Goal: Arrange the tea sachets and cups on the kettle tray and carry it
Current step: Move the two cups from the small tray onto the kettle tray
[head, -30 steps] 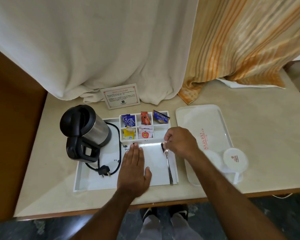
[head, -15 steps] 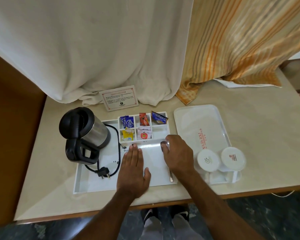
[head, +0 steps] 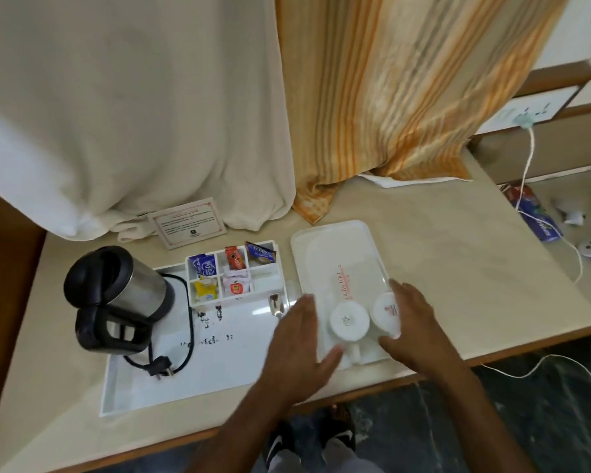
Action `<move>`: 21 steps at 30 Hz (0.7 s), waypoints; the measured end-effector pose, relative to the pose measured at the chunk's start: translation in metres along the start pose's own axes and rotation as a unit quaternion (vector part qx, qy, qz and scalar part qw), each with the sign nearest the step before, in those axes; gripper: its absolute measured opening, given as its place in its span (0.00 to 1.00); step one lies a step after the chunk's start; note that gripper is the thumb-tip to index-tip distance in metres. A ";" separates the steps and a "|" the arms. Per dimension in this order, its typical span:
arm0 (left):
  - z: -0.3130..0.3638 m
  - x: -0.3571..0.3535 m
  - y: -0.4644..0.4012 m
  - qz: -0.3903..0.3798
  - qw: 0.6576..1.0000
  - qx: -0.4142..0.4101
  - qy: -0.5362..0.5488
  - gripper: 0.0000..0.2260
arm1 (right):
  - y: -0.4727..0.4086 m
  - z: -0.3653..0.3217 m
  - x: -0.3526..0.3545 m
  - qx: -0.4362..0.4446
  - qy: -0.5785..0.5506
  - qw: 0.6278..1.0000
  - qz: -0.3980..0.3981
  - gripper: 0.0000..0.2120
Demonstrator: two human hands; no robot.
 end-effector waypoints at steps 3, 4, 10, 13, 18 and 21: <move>0.029 -0.022 -0.010 -0.053 0.993 0.056 0.084 0.44 | -0.006 -0.001 -0.009 0.029 -0.019 0.999 -0.016 0.46; 0.032 -0.024 -0.014 -0.054 0.990 0.072 0.113 0.42 | -0.009 -0.002 -0.007 0.033 -0.019 0.999 0.006 0.44; 0.006 0.026 -0.005 0.027 0.983 0.077 0.162 0.23 | -0.010 -0.049 -0.006 0.092 -0.009 0.994 0.064 0.41; -0.041 0.063 0.011 0.065 0.982 0.081 0.155 0.23 | -0.014 -0.108 -0.031 0.140 -0.012 0.989 0.050 0.39; -0.125 0.102 0.039 0.106 0.974 0.149 0.131 0.26 | -0.025 -0.182 -0.102 0.188 0.019 0.982 -0.006 0.41; -0.148 0.113 0.043 0.107 0.970 0.166 0.143 0.29 | -0.032 -0.199 -0.131 0.178 0.029 0.983 -0.032 0.41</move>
Point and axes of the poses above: each hand's wrist, its own y-axis away from the middle knuckle, its own x-axis out of the back of the hand, z = x × y, the point moved 7 cm from there along -y, towards the middle knuckle, and after that the axes turned 12 degrees about x, right-handed, at the moved point
